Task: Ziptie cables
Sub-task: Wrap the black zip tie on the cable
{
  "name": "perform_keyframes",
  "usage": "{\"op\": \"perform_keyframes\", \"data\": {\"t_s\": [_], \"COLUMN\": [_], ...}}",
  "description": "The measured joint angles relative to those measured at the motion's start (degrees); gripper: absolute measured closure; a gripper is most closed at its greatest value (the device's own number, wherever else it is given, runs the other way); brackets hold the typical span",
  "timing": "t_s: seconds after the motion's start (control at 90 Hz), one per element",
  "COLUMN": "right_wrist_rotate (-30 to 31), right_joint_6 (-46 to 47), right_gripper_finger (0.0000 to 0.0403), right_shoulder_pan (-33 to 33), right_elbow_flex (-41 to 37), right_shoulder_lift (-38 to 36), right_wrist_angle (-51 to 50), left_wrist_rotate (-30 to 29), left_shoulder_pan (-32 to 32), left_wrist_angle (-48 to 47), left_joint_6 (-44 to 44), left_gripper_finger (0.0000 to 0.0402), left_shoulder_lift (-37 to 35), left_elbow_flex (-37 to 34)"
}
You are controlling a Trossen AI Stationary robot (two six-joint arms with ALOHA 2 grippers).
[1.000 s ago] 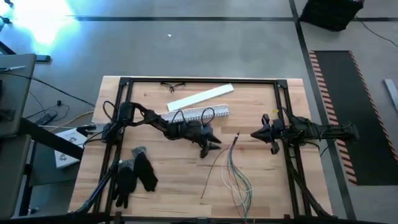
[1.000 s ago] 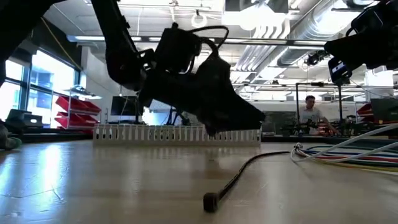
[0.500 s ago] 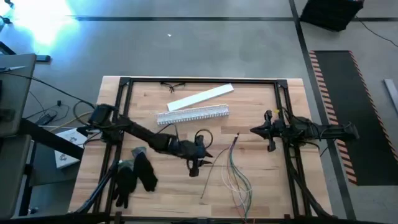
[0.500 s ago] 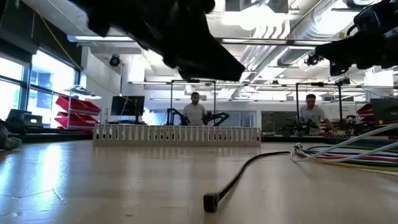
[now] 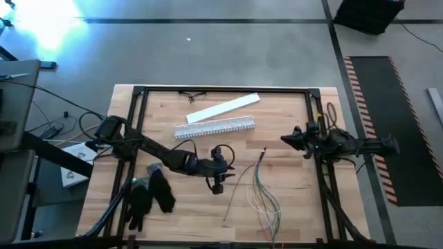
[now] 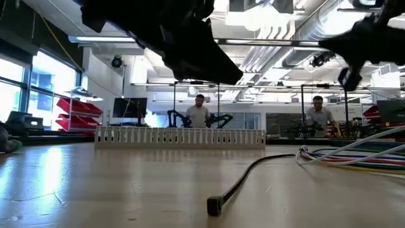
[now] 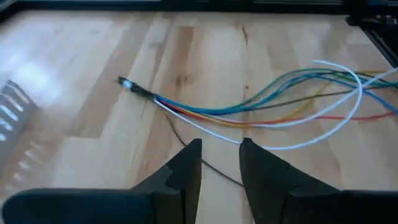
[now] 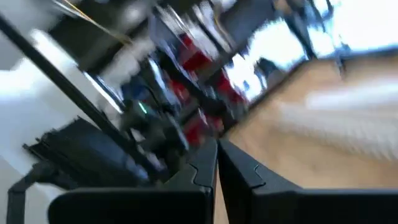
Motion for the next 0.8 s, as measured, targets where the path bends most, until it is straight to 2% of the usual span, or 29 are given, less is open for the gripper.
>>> {"op": "perform_keyframes", "data": {"t_s": [0.078, 0.211, 0.289, 0.411, 0.556, 0.8], "right_wrist_rotate": [1.01, 6.29, 8.45, 8.28, 6.85, 5.49], "right_joint_6": [3.79, 5.11, 7.47, 15.78, 24.1, 28.9], "right_gripper_finger": [0.0403, 0.0403, 0.0402, 0.0387, 0.0331, 0.0207], "right_shoulder_pan": [3.04, 7.33, 8.16, 7.7, 6.03, 1.91], "right_elbow_flex": [0.0, 2.76, 6.24, 12.17, 17.17, 21.28], "right_shoulder_lift": [5.41, 16.32, 22.48, 31.53, 41.18, 56.96], "right_wrist_angle": [1.18, 2.06, -1.38, -10.92, -19.56, -18.51], "left_wrist_rotate": [-0.04, -0.04, -0.46, -3.41, -6.67, -8.54], "left_shoulder_pan": [-0.77, -1.99, -2.68, -3.76, -4.85, -6.85], "left_wrist_angle": [-0.45, -1.04, -2.64, -4.39, -4.95, -5.67], "left_joint_6": [0.04, 0.13, 0.13, 0.15, 0.38, 2.18], "left_gripper_finger": [0.0312, 0.0312, 0.0312, 0.0312, 0.0312, 0.0312], "left_shoulder_lift": [0.0, 0.0, 0.0, 0.0, 0.0, 0.0], "left_elbow_flex": [0.0, 0.0, 0.0, 0.0, 0.0, 0.0]}}
